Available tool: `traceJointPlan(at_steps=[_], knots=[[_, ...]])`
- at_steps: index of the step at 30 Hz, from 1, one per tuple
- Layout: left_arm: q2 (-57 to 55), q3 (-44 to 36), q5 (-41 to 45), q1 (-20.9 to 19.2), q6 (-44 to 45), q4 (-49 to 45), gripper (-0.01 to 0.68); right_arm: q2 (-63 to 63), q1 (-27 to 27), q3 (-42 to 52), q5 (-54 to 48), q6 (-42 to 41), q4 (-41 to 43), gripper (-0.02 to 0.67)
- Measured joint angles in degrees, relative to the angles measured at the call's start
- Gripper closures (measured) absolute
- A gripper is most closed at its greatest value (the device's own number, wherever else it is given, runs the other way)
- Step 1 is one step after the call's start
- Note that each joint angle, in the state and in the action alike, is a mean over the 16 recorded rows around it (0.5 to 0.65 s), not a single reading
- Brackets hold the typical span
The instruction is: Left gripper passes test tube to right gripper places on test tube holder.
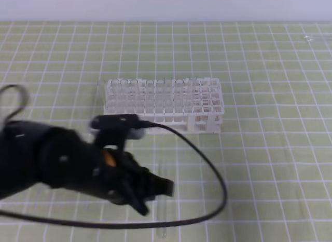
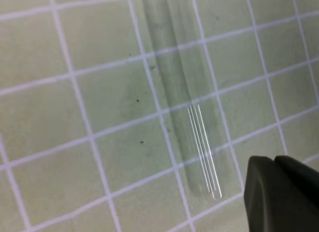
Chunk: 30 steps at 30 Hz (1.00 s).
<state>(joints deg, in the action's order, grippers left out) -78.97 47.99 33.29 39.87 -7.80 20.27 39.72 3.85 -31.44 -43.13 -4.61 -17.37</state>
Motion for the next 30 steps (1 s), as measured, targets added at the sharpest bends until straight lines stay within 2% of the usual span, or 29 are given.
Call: traceJointPlan(at_steps=[6, 13, 25, 30], knots=[[-8.66, 7.94, 5.03, 5.34, -6.39, -5.98, 0.674, 0.0, 0.0, 0.0, -0.15, -1.15, -0.94, 0.665], [-13.87, 13.12, 9.19, 7.43, -8.48, -10.07, 0.643, 0.0, 0.0, 0.0, -0.18, -2.57, -2.17, 0.665], [-16.84, 14.69, 9.82, 7.66, -9.39, -13.78, 0.372, 0.0, 0.0, 0.0, 0.22, -3.7, -3.23, 0.665], [-17.4, 15.33, 10.09, 8.22, -11.65, -14.52, 0.304, 0.0, 0.0, 0.0, 0.39, -3.81, -3.42, 0.665]])
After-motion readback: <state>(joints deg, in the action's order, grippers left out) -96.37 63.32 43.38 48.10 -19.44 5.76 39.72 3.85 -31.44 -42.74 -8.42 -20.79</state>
